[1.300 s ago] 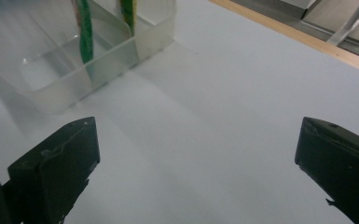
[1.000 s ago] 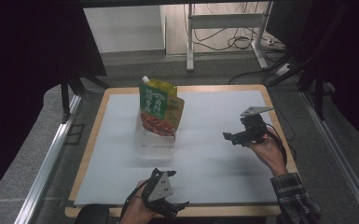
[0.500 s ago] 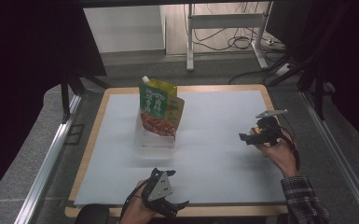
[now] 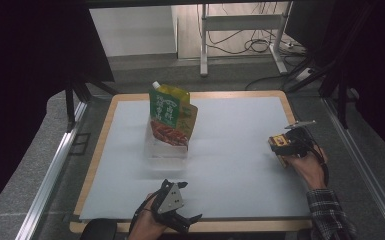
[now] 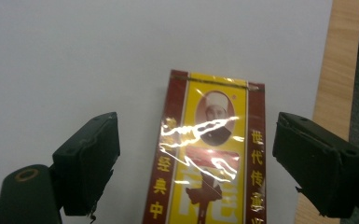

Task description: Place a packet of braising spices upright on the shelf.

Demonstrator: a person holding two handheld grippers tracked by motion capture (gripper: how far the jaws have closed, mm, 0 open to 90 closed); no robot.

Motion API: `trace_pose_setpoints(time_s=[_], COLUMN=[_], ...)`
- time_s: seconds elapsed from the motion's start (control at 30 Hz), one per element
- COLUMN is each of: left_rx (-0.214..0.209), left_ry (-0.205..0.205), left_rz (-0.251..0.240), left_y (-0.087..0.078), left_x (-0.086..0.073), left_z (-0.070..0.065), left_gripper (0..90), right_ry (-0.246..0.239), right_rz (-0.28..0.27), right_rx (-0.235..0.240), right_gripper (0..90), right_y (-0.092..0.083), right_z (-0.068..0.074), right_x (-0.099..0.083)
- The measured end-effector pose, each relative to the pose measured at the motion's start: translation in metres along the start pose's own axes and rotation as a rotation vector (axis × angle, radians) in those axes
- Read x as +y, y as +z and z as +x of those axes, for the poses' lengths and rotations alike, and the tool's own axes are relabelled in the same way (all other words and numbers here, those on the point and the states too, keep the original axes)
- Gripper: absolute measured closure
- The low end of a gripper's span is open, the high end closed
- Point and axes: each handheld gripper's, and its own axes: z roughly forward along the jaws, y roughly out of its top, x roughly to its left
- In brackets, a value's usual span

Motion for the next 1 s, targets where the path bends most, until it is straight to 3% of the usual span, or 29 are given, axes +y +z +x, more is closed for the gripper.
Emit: trace_pose_setpoints(time_s=[0.43,0.7,0.9,1.0], left_rx=[-0.003,-0.003,-0.002,-0.002], left_ry=[0.008,0.009,0.006,0.008], left_rz=[0.004,0.003,0.001,0.0], left_y=[0.0,0.0,0.0,0.0], left_x=[0.0,0.0,0.0,0.0], left_z=[-0.001,-0.001,0.0,0.0], left_gripper=[0.0,0.0,0.0,0.0], right_ry=[0.023,0.027,-0.015,-0.068], right_rz=[0.074,0.094,0.062,0.053], right_rx=[0.003,0.008,0.044,0.083], right_gripper=[28.1,31.4,31.5,31.6], right_y=[0.009,0.007,-0.004,-0.009], right_z=[-0.005,-0.003,0.007,0.019], right_x=[-0.007,-0.006,0.0,0.004])
